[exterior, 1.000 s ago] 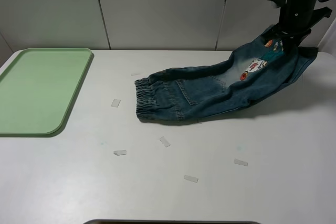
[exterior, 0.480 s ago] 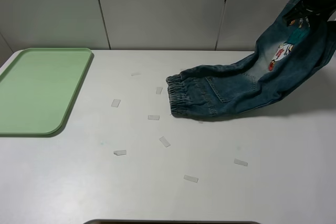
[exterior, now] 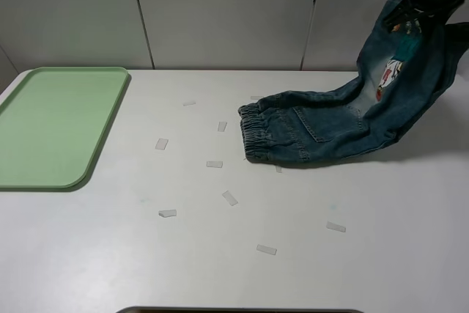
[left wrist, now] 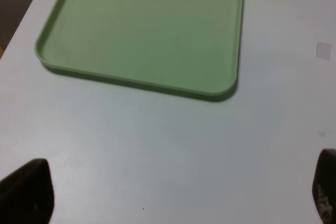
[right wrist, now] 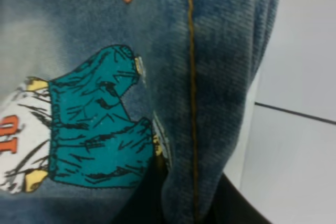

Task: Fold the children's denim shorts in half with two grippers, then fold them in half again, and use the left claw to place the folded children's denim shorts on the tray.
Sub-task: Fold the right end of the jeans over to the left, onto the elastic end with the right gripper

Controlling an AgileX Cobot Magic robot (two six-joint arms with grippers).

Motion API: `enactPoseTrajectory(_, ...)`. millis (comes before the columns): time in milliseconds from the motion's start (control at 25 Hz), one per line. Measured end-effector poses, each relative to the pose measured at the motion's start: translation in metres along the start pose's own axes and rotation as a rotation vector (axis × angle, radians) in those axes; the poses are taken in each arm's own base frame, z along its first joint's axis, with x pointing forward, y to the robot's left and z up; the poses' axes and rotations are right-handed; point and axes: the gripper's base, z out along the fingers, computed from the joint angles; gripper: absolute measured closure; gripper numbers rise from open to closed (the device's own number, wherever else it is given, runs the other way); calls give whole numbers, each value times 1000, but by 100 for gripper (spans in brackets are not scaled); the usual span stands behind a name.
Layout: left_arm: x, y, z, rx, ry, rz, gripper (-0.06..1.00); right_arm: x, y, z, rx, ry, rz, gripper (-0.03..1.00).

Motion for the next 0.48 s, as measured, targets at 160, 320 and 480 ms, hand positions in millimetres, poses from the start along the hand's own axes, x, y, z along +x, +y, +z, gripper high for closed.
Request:
enactPoseTrajectory(160, 0, 0, 0, 0, 0, 0, -4, -7, 23, -12, -39, -29, -28, 91)
enactPoseTrajectory(320, 0, 0, 0, 0, 0, 0, -4, -11, 41, -19, -90, -46, -29, 91)
enactPoseTrajectory(480, 0, 0, 0, 0, 0, 0, -4, -9, 72, -22, -136, -30, -68, 91)
